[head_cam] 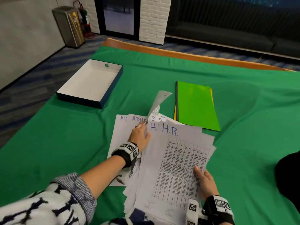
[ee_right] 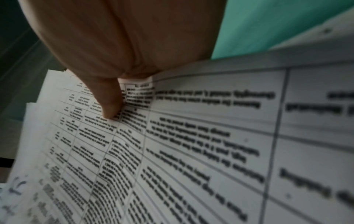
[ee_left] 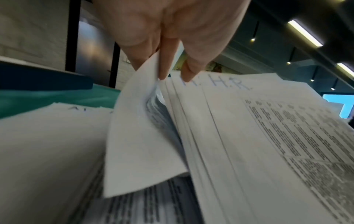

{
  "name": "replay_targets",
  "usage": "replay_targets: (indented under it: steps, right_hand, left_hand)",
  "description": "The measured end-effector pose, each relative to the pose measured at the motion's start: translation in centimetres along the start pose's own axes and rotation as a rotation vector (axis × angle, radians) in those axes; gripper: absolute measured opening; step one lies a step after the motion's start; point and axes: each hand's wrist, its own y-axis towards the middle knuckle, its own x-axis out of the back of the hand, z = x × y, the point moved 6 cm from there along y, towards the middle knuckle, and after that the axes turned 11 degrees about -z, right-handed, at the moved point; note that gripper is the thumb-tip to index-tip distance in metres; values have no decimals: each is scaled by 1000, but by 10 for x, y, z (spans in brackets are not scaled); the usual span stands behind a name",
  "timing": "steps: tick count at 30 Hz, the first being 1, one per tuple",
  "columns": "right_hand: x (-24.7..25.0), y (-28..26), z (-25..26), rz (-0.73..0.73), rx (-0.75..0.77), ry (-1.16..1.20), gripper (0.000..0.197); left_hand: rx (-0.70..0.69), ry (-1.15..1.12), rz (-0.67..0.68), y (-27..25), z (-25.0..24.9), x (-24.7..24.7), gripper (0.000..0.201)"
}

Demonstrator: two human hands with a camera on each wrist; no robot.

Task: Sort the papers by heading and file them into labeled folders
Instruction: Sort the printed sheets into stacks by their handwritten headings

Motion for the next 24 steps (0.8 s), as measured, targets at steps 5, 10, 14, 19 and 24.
replay_targets:
  steps: [5,10,14,19,24]
  right_hand:
    - [-1,-4,4,4,4,11,9]
    - [-3,-2,3,5,7,26,12]
    - [-1,2,-3,-24,-14,24,22]
    - [3,3,-8,-38,-21,14,18]
    - [3,7,-10,-24,9,-48,22]
  left_hand:
    - [20,-72,-38,3,-3,4,39]
    - [22,-148,-133,-5,2,8,47]
    - [83,-148,-161,-8,16,10,34]
    - [31,-235,-111,-14,3,22,18]
    - [-177,-355,-49,-41,-17,31,12]
